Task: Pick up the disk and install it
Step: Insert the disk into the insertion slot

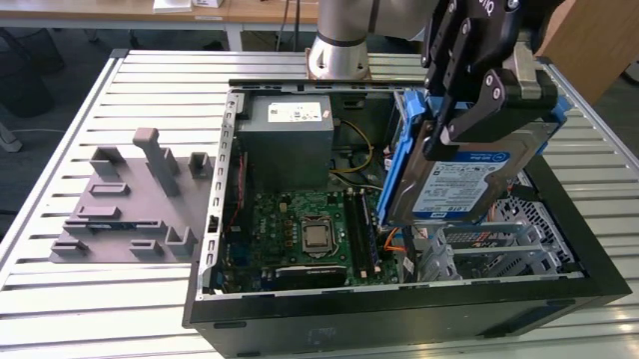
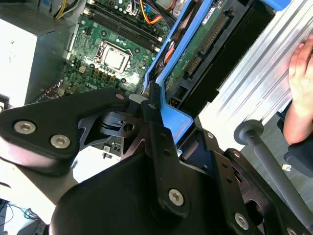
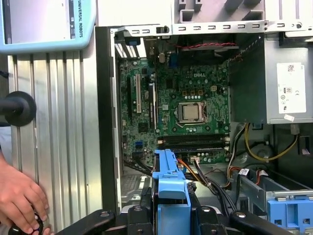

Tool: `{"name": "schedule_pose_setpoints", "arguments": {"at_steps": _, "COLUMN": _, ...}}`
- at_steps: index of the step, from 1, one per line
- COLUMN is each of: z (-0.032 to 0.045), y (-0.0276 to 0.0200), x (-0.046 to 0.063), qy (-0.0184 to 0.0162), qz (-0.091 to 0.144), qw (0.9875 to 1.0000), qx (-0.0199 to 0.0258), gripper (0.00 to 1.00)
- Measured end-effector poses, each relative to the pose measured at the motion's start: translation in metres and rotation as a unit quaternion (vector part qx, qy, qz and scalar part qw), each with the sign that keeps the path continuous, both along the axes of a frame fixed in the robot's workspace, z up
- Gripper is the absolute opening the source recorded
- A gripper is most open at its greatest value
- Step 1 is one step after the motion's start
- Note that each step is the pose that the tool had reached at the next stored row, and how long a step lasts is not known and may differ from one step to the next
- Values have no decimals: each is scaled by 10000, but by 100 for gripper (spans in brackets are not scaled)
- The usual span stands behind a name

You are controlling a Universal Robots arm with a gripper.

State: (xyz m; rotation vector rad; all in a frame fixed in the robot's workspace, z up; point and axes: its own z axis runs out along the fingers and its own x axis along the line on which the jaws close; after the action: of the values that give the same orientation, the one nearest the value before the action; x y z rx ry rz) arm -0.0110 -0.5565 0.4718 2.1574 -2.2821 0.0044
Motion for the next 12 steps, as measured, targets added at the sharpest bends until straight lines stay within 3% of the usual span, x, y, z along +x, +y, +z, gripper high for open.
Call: {"name": "schedule_pose_setpoints", "arguments": {"at_steps": 12, "z": -26, "y": -84, "x": 104, "qy": 0, "qz": 0, "qw": 10000, "qx": 0, "gripper": 36}}
